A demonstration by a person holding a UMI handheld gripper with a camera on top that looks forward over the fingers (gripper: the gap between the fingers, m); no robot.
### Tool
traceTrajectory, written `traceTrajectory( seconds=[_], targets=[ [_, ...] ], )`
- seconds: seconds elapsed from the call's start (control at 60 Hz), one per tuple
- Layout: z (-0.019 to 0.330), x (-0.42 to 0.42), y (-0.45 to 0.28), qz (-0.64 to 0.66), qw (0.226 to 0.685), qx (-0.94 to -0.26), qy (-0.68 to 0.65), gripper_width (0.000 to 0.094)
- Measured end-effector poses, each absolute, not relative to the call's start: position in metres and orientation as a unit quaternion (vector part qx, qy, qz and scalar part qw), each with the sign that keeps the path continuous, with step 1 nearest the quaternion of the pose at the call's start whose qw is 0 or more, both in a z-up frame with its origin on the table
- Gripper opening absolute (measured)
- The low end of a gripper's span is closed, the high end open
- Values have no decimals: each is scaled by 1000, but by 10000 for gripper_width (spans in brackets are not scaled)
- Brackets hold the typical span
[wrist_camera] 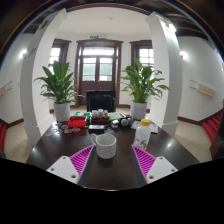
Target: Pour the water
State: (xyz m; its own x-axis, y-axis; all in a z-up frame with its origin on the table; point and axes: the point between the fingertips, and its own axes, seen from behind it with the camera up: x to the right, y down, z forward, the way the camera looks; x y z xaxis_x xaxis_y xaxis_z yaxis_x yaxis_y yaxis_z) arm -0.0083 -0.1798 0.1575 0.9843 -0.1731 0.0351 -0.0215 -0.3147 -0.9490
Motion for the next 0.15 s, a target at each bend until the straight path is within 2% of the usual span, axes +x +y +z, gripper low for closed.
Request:
traceTrajectory(
  seconds=[0.15],
  targets=[
    [162,-18,-187,-60,586,-806,56,703]
  ],
)
